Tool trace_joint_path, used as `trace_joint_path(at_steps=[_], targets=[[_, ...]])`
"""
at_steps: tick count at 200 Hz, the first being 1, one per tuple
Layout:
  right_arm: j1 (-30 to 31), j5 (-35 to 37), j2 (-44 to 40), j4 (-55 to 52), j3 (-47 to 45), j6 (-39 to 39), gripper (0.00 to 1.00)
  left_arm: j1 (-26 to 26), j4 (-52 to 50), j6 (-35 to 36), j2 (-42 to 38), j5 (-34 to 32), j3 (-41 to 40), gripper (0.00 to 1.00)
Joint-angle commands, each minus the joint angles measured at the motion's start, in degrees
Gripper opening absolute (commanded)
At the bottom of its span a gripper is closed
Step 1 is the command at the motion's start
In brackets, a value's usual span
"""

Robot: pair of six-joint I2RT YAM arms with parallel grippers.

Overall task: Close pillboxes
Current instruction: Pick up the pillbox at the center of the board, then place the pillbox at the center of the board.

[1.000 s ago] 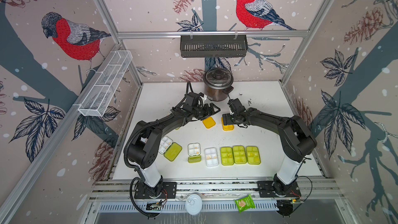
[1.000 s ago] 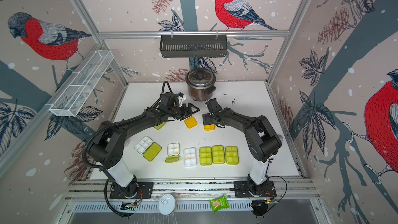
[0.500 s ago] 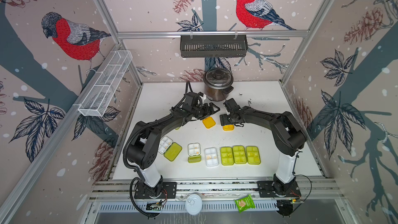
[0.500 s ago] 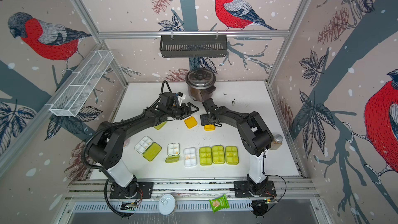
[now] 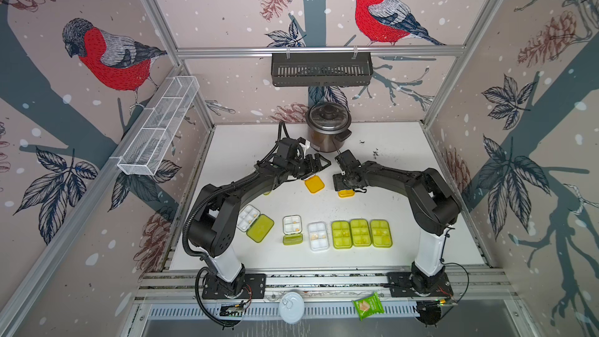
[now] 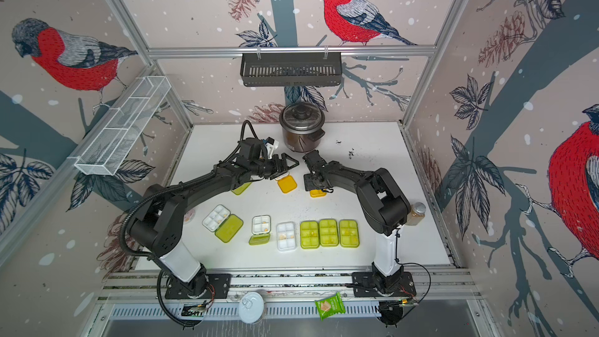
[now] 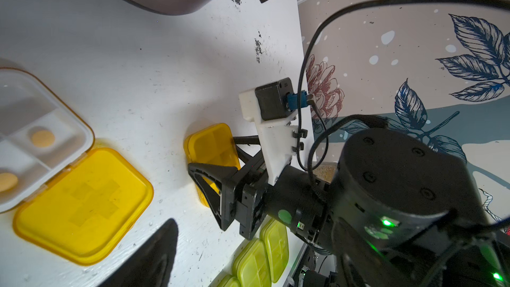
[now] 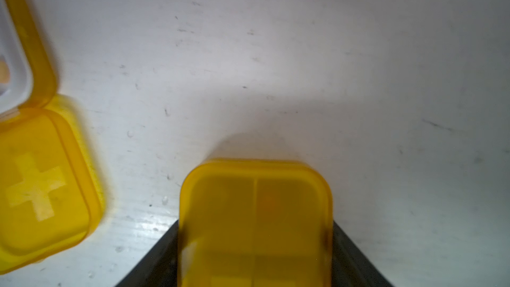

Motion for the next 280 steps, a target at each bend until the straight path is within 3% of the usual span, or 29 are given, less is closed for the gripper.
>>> trace_joint_path(at_steps=[1,108,194,246,280], targets=[[-0.55,2.89,-2.93,-1.32,-1.37,0.36,0.67,0.16,1.31,-0.41,-0.76,0.91,-0.03,0.87],[-14.25,4.88,-28.37,-4.14,-25.41,5.65,0.68,0.20,3.73,-2.47,-1.17,2.05,-1.48,0.87],[-18.49,4.39,-26.20,-3.70,-27.70,6.41,0.69,0.06,3.77,-2.43,-0.86,1.70,-1.73,0.87],[-18.99,5.45,-24.85,-5.27,-24.49,4.93,0.83,0.04,3.93,-2.73,-0.99,2.36,-1.61,0.87],[-16.18,9.65,-24.80,-8.46,-18.53,4.40,0.86,0.13,4.43,-3.04,-1.00,3.00,-1.56,0.87]])
